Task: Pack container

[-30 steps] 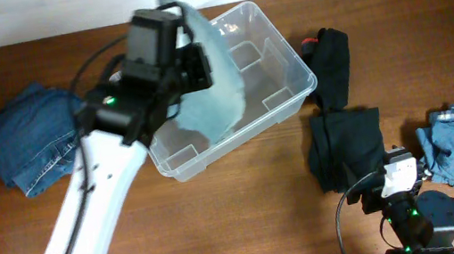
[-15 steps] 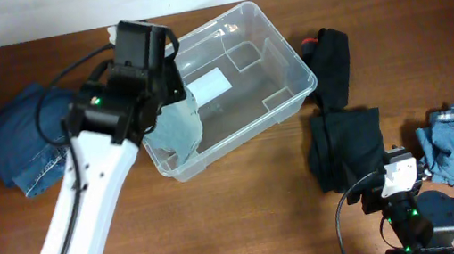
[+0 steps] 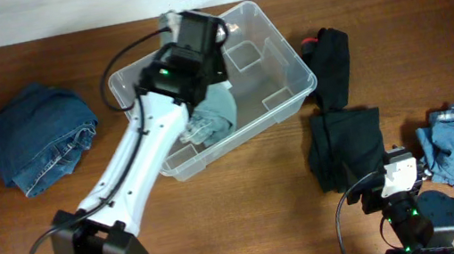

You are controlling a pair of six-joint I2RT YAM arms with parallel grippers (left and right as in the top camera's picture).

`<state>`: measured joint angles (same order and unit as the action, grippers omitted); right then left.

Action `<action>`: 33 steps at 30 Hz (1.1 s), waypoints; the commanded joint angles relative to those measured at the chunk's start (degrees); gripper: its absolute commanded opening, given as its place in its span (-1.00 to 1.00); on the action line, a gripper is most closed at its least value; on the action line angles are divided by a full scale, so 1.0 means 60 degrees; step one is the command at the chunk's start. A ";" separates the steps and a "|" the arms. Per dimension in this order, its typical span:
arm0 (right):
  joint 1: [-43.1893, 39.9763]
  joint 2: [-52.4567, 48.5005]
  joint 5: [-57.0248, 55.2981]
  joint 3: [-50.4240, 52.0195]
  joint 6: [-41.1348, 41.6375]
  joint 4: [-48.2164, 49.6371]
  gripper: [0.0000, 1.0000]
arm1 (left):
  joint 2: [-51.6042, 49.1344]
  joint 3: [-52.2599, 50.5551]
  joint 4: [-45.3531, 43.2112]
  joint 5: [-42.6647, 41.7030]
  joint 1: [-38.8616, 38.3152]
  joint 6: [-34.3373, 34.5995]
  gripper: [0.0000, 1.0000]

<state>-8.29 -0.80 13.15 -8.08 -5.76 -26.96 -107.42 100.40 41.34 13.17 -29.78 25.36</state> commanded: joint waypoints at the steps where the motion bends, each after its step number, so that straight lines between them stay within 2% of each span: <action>1: -0.0058 0.0073 0.0051 0.0058 0.0117 -0.0036 0.97 | -0.0295 0.0149 -0.0594 0.0164 -0.0455 -0.0288 -0.99; 12: -0.0058 0.0073 0.0051 0.0058 0.0117 -0.0036 0.97 | -0.1432 0.0149 -0.1552 -0.0412 -0.0710 -0.0535 -0.96; 16: -0.0058 0.0073 0.0051 0.0058 0.0117 -0.0036 0.97 | -0.1643 0.0149 -0.1832 -0.0590 -0.0710 -0.0747 -0.88; 18: -0.0058 0.0073 0.0051 0.0058 0.0117 -0.0036 0.97 | -0.1687 0.0149 -0.1865 -0.0583 -0.0710 -0.0750 -0.77; 19: -0.0058 0.0073 0.0051 0.0058 0.0117 -0.0036 0.97 | -0.1741 0.0149 -0.1902 -0.0586 -0.0710 -0.0754 -0.65; 21: -0.0058 0.0073 0.0051 0.0058 0.0117 -0.0036 0.97 | -0.1796 0.0149 -0.1876 -0.0586 -0.0710 -0.0754 -0.64; 24: -0.0058 0.0073 0.0051 0.0058 0.0117 -0.0036 0.97 | -0.1789 0.0157 -0.1891 -0.0583 -0.0710 -0.1009 -0.70; 25: -0.0058 0.0073 0.0051 0.0058 0.0117 -0.0036 0.97 | -0.1741 0.0233 -0.1843 -0.0586 -0.0699 -0.1268 -0.84; 27: -0.0058 0.0073 0.0051 0.0058 0.0117 -0.0036 0.96 | -0.1650 0.0393 -0.1701 -0.0586 -0.0699 -0.1475 -0.99; 31: -0.0058 0.0073 0.0051 0.0058 0.0117 -0.0036 0.97 | -0.1308 0.0936 -0.1370 -0.0597 -0.0699 -0.1821 -0.99; 33: -0.0058 0.0073 0.0051 0.0058 0.0117 -0.0036 0.97 | -0.1002 0.1228 -0.1392 -0.1078 -0.0699 -0.1821 -0.99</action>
<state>-8.29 -0.80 13.15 -8.08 -5.74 -26.96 -117.45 103.48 33.52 9.58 -33.91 16.67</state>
